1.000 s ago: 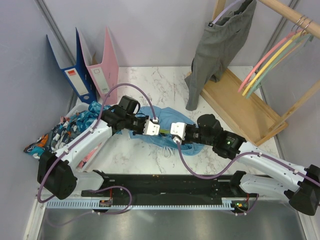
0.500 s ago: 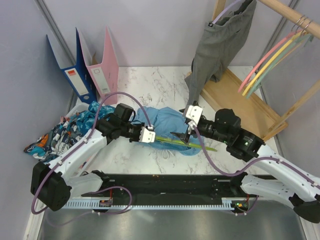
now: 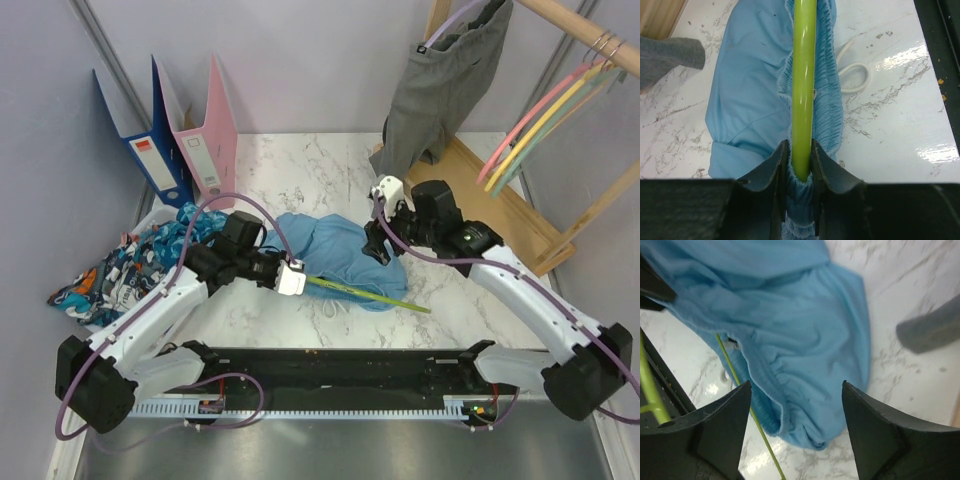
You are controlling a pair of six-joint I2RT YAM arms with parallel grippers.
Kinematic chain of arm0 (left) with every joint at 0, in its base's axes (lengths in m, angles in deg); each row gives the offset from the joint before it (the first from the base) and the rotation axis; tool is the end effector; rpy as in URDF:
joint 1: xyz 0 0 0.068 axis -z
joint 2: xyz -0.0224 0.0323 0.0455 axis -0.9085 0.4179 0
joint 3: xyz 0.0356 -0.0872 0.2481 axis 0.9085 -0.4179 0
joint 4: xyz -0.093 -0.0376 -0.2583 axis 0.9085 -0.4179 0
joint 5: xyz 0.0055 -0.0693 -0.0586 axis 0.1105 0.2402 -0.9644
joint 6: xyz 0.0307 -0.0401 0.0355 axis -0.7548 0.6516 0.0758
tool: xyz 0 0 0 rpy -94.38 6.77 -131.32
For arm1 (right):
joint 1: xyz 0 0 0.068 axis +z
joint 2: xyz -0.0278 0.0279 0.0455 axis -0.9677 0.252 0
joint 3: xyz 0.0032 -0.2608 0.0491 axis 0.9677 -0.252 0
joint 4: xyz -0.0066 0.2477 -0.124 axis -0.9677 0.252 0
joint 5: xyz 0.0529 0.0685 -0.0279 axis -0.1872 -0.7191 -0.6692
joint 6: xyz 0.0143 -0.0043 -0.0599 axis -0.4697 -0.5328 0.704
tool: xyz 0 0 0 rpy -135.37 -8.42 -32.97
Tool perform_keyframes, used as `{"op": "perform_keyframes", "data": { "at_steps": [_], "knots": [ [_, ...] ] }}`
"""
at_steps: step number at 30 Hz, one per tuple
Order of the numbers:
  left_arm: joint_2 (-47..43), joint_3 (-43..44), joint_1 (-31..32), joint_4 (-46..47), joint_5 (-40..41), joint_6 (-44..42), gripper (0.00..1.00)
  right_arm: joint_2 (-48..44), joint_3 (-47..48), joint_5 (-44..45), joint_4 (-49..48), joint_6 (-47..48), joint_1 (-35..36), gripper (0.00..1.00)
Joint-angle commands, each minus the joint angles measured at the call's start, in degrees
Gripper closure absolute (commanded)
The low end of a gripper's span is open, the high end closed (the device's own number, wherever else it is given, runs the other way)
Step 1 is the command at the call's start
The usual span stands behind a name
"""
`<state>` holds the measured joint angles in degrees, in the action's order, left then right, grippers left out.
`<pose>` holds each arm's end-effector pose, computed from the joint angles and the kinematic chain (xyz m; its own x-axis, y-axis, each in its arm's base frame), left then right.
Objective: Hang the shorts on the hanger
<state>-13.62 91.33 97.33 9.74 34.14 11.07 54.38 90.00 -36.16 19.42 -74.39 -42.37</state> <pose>0.1863 -0.1514 0.2512 0.5031 0.5496 -0.6669 0.8598 -0.2403 0.4505 0.2269 0.1642 0.3220 -0.3364 -0.3757 -0.8636 -0.7879 0.6145 0.0396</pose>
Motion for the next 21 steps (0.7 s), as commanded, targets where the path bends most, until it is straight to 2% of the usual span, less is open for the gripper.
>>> {"op": "perform_keyframes", "data": {
  "at_steps": [1,12,21],
  "knots": [
    [-1.55,0.51,0.31,2.74,-2.63,-1.43,0.98,3.56,-3.74,-5.9,7.21,0.77,-1.48,0.25],
    [-0.67,1.04,0.31,2.74,-2.55,0.6,0.98,12.09,-9.9,-2.13,1.33,3.5,-1.13,0.32],
    [-0.14,1.3,0.31,2.74,-2.02,1.83,0.98,16.75,-12.19,4.37,-0.78,7.19,3.61,0.35]
  ]
}}
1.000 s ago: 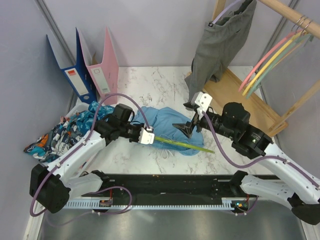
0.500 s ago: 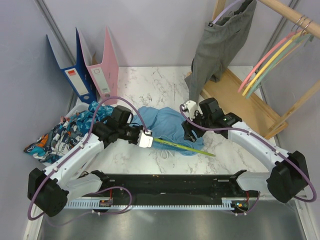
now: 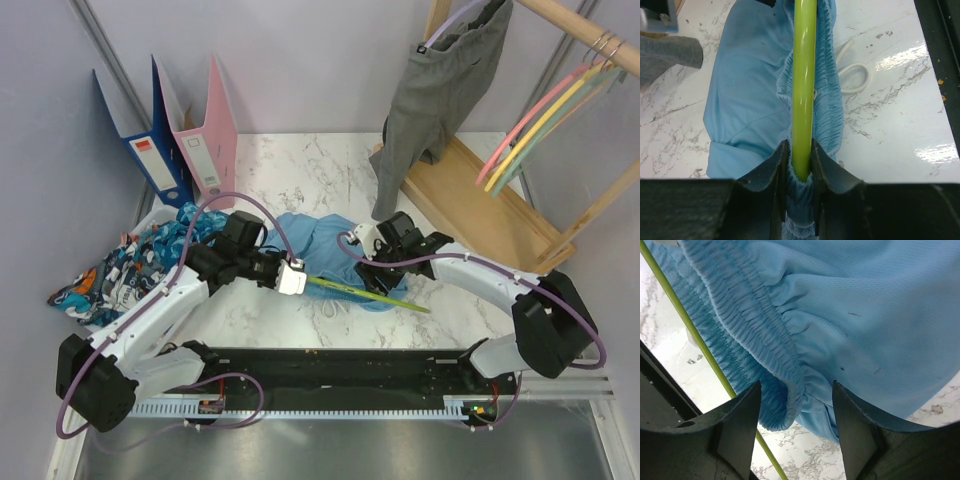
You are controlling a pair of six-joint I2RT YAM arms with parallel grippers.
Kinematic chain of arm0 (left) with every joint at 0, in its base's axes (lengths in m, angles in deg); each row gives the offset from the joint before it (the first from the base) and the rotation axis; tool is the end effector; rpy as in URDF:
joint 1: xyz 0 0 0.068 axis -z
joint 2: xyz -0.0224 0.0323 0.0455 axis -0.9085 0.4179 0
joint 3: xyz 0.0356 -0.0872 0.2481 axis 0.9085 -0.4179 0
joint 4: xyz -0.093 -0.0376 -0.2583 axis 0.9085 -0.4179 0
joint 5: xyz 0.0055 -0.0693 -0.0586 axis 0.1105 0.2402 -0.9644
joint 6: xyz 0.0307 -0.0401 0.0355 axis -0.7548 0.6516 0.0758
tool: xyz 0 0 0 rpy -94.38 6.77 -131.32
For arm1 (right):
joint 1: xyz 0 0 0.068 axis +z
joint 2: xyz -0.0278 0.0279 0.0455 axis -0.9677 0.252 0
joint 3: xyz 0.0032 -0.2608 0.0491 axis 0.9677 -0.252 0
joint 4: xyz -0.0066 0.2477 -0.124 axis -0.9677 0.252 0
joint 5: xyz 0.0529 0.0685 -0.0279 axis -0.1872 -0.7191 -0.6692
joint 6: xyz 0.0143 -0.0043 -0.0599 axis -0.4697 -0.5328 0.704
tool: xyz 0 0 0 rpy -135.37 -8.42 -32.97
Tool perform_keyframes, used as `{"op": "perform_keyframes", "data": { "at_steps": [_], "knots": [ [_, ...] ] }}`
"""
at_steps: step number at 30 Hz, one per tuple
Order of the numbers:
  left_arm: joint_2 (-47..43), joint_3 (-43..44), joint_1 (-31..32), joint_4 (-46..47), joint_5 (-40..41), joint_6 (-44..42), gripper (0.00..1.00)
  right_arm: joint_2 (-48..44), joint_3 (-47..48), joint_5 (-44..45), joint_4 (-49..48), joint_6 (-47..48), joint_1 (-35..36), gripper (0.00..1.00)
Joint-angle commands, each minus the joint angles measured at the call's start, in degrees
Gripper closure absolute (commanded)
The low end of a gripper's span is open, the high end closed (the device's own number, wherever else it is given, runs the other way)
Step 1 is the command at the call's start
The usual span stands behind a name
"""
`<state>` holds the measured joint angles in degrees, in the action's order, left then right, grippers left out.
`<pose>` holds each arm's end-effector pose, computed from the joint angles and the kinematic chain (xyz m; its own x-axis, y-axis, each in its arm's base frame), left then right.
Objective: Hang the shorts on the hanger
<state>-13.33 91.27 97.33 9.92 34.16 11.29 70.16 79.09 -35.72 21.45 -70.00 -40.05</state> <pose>0.1870 -0.1519 0.2500 0.4981 0.5518 -0.6689 0.8628 -0.2388 0.4455 0.2315 0.1810 0.1781 -0.5506 -0.6407 -0.5352 -0.8069 0.5728 0.1443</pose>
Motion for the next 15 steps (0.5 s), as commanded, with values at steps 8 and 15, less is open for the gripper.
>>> {"op": "perform_keyframes", "data": {
  "at_steps": [8,15],
  "knots": [
    [-1.39,1.72,-0.65,2.13,0.07,6.18,0.98,-1.13,-2.78,13.69,-3.44,3.5,1.47,0.67],
    [-4.64,2.25,-8.91,-2.7,-2.57,5.49,0.98,-6.67,-4.62,14.58,1.39,8.42,-5.46,1.0]
  ]
}}
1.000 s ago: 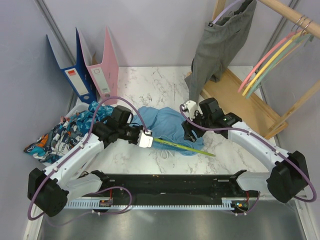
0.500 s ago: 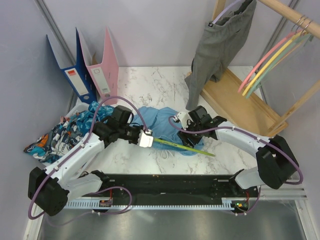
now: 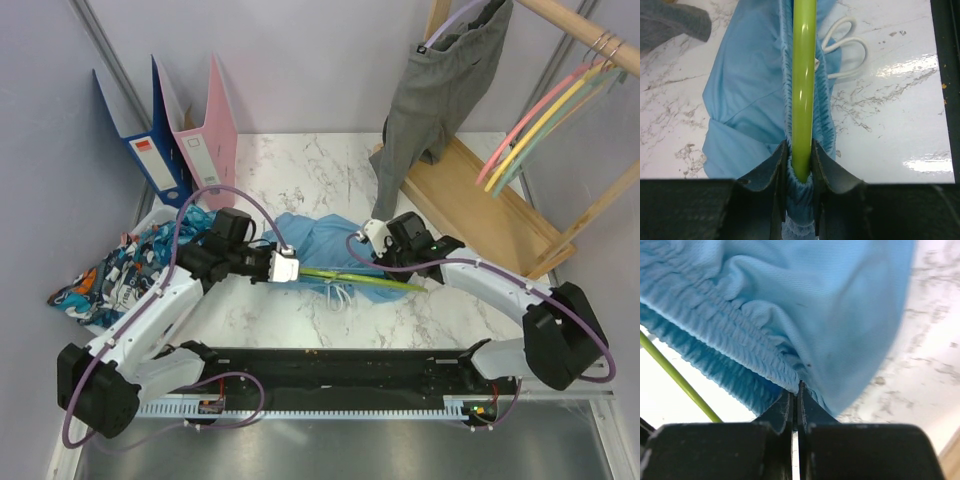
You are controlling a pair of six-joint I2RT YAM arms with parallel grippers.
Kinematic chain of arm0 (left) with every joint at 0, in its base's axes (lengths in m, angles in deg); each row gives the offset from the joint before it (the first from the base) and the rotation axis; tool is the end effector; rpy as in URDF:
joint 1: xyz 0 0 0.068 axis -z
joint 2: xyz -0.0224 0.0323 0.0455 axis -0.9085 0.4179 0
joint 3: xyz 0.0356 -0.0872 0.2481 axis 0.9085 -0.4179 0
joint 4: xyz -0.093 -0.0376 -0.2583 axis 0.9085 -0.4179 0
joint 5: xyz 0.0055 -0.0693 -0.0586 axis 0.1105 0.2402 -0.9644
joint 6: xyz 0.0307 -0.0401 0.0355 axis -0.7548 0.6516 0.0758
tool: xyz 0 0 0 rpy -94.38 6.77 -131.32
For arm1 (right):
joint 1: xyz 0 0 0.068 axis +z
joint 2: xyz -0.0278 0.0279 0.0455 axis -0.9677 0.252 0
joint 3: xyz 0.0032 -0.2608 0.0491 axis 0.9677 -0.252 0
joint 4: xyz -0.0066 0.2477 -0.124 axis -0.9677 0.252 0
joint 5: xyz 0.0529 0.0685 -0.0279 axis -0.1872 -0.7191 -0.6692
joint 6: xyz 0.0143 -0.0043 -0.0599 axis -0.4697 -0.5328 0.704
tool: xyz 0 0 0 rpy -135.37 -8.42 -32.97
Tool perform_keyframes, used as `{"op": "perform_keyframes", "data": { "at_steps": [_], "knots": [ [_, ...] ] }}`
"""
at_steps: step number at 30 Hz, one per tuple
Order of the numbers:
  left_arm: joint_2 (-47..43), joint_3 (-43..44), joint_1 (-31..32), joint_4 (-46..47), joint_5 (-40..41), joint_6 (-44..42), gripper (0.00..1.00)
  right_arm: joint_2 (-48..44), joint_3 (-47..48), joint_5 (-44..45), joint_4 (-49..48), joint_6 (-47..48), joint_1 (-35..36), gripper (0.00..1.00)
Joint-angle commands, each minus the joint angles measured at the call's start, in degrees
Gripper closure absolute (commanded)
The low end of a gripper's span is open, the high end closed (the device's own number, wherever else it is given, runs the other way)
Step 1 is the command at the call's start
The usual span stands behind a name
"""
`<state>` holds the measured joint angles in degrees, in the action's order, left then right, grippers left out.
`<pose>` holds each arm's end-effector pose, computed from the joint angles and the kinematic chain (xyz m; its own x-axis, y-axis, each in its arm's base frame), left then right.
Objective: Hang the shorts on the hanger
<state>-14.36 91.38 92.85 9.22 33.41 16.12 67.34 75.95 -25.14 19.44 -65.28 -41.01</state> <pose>0.1949 -0.1356 0.2540 0.3844 0.5893 -0.7106 0.9120 -0.1234 0.3911 0.2319 0.1651 0.1747 -0.4966 -0.6927 -0.5230 -0.7895 0.6109 -0.0595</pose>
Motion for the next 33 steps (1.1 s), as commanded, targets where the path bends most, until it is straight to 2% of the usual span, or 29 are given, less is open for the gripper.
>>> {"op": "perform_keyframes", "data": {
  "at_steps": [1,14,17,24,33],
  "knots": [
    [-4.32,2.22,-5.39,-2.79,-2.0,0.13,0.98,-4.9,-1.57,4.0,3.75,4.84,-6.16,1.0],
    [-5.82,1.69,-16.47,-7.45,-0.86,-2.69,0.98,-7.11,-2.53,4.0,5.87,10.12,-19.27,1.0],
    [-6.69,0.3,-16.92,-7.81,2.11,-6.19,0.98,-6.32,-2.01,5.05,5.78,10.91,-21.91,1.0],
    [-5.73,-1.12,-16.92,-9.3,9.86,-8.58,0.98,-7.1,-0.78,5.93,5.95,11.53,-25.6,1.0],
    [1.29,1.16,-16.39,-7.82,19.17,-2.79,0.98,-11.23,1.15,4.45,9.38,11.61,-25.78,1.0]
  ]
}}
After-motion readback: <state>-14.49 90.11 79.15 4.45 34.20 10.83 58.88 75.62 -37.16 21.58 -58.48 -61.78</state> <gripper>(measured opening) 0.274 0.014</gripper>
